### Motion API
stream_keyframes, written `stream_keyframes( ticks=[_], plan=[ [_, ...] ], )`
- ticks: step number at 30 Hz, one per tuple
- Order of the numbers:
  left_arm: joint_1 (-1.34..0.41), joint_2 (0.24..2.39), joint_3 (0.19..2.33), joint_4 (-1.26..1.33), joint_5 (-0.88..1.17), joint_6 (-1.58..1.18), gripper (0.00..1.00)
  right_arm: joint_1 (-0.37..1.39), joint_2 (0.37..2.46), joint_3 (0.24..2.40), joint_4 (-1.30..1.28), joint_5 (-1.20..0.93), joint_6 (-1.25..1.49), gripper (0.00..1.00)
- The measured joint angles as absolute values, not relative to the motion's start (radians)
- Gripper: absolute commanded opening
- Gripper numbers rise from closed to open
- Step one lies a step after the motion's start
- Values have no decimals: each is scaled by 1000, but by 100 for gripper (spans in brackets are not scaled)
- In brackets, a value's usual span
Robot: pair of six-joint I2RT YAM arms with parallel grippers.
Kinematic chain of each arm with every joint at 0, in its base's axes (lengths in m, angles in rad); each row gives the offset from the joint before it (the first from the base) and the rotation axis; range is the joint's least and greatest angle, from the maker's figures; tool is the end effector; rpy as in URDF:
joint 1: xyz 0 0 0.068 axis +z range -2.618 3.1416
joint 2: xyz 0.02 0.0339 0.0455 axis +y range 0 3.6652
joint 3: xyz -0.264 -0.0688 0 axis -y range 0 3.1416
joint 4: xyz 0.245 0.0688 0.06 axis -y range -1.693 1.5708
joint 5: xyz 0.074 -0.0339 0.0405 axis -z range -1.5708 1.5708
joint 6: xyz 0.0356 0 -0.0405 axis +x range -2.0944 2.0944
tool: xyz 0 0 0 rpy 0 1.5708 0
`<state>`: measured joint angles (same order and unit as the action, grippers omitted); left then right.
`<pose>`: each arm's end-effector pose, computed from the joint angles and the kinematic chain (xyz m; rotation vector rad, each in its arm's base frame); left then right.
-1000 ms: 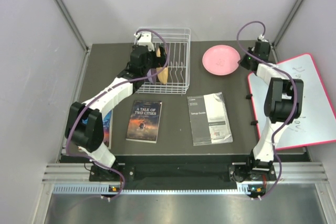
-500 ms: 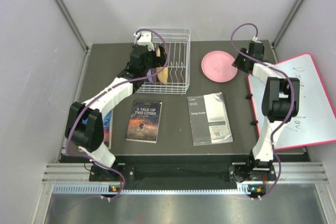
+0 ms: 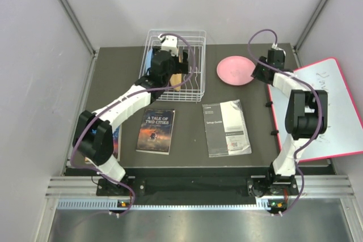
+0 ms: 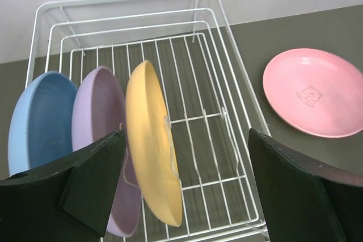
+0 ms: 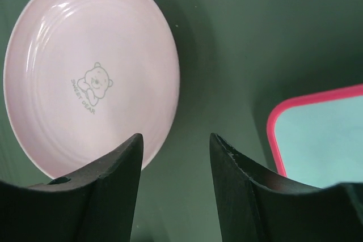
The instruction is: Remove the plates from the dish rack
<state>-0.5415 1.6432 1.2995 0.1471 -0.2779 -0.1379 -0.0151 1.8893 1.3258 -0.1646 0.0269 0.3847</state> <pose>0.3445 -0.1958 0.3296 0.1545 1.7596 -0.2484 0.4236 -0.0074 0.2112 0.4711 2.2551 0.1593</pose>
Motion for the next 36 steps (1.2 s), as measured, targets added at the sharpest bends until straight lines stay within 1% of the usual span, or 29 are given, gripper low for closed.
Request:
stream_keyframes(
  ticks=[1, 3, 4, 6, 11, 14, 15, 17, 18, 19, 20, 22, 23, 24, 25, 27, 28, 29, 36],
  plan=[
    [-550, 1645, 1308, 147, -284, -130, 91, -15, 1877, 1315, -164, 30, 385, 67],
    [-562, 1652, 1320, 145, -296, -125, 89, -15, 1851, 1293, -166, 33, 380, 75],
    [-566, 1658, 1328, 144, -305, -124, 88, -15, 1841, 1286, -165, 39, 383, 82],
    [-567, 1671, 1335, 143, -318, -123, 85, -15, 1820, 1269, -166, 47, 377, 87],
    [-570, 1726, 1338, 138, -377, -120, 80, -3, 1742, 1221, -168, 70, 373, 88],
    [-573, 1760, 1338, 133, -410, -114, 71, 12, 1697, 1209, -174, 78, 367, 88],
    [-574, 1768, 1338, 132, -417, -111, 69, 16, 1681, 1205, -172, 80, 366, 88],
    [-577, 1781, 1339, 132, -437, -105, 61, 20, 1650, 1203, -175, 84, 366, 88],
    [-579, 1786, 1339, 132, -447, -104, 57, 20, 1636, 1202, -175, 86, 365, 88],
    [-580, 1789, 1339, 131, -455, -102, 50, 20, 1623, 1201, -175, 88, 365, 88],
    [-582, 1792, 1339, 132, -463, -102, 47, 20, 1613, 1199, -171, 89, 365, 88],
    [-586, 1793, 1339, 132, -480, -97, 37, 20, 1596, 1195, -172, 92, 362, 88],
    [-589, 1793, 1339, 132, -487, -95, 28, 20, 1590, 1192, -171, 93, 361, 88],
    [-593, 1793, 1340, 132, -501, -91, 24, 20, 1587, 1190, -174, 94, 361, 88],
    [-598, 1793, 1340, 133, -517, -83, 15, 20, 1587, 1188, -173, 96, 360, 88],
    [-606, 1794, 1340, 133, -572, -51, 6, 22, 1587, 1183, -175, 101, 359, 88],
    [-611, 1794, 1340, 132, -606, -37, 4, 24, 1587, 1178, -173, 104, 359, 88],
    [-613, 1796, 1342, 131, -641, -19, 0, 27, 1587, 1176, -176, 105, 359, 88],
    [-680, 1861, 1386, 173, -830, 174, 0, 48, 1587, 1170, -188, 110, 358, 88]
  ],
)
